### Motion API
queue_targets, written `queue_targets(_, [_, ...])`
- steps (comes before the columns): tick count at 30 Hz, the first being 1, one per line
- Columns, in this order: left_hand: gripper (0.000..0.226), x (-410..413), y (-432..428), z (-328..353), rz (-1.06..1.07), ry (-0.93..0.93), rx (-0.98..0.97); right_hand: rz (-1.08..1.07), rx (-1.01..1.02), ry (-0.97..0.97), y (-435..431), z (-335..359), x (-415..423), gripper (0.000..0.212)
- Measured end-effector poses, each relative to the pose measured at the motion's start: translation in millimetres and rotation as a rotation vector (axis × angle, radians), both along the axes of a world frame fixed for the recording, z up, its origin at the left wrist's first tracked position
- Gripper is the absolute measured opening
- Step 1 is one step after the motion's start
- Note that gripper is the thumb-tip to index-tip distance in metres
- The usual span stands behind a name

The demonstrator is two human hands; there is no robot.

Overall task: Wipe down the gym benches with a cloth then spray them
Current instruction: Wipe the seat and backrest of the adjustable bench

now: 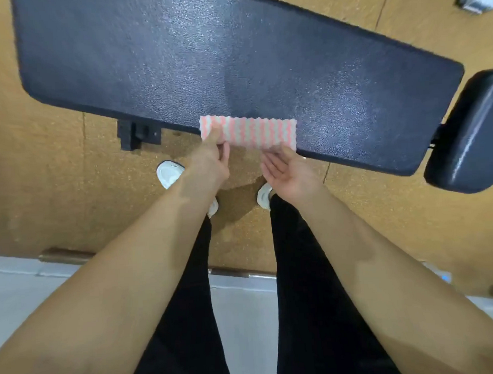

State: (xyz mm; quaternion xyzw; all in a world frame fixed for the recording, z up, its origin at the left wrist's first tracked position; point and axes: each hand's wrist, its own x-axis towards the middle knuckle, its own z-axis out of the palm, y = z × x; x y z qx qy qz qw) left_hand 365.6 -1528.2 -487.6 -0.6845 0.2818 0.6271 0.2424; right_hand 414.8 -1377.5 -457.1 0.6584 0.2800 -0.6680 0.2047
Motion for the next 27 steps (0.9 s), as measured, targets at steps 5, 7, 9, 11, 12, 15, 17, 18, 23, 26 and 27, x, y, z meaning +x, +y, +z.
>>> queue_targets(5, [0.040, -4.5, -68.5, -7.1, 0.081, 0.056, 0.003, 0.039, 0.001, -0.009, -61.0, -1.9, -16.1, 0.040])
queue_targets(7, [0.044, -7.9, -94.1, -6.7, 0.086, 0.096, -0.014, 0.084, -0.012, 0.003, -86.5, -0.4, -22.7, 0.039])
queue_targets(9, [0.043, -11.7, -119.6, -6.9, 0.091, 0.104, -0.048, 0.140, -0.027, 0.028, -110.6, 3.2, -30.4, 0.039])
queue_targets(11, [0.034, -14.6, -145.6, -8.1, 0.107, 0.141, -0.056, 0.186, -0.028, 0.033, -133.4, 6.6, -38.3, 0.037])
queue_targets(12, [0.026, -16.1, -157.5, -9.5, 0.103, 0.175, -0.043, 0.210, -0.023, 0.029, -144.1, 7.1, -41.8, 0.036])
queue_targets(15, [0.023, -21.9, -187.2, -10.8, 0.094, 0.226, -0.057, 0.337, 0.005, 0.026, -170.1, 8.5, -49.8, 0.036])
queue_targets(17, [0.029, -26.7, -203.0, -7.4, 0.112, 0.237, -0.109, 0.447, 0.044, 0.047, -182.8, 9.4, -53.0, 0.033])
queue_targets(18, [0.027, -29.7, -209.8, -5.6, 0.117, 0.239, -0.128, 0.510, 0.069, 0.069, -188.2, 9.9, -53.1, 0.030])
queue_targets(23, [0.033, -40.4, -235.3, -1.4, 0.120, 0.199, -0.204, 1.287, 0.583, 0.474, -207.3, 9.8, -45.4, 0.029])
queue_targets(26, [0.036, -43.2, -241.0, -1.6, 0.119, 0.167, -0.211, 1.688, 0.841, 0.832, -211.8, 2.5, -49.9, 0.036])
queue_targets(27, [0.034, -43.6, -242.5, -2.3, 0.126, 0.163, -0.210, 1.798, 0.875, 0.927, -212.4, -2.4, -54.2, 0.038])
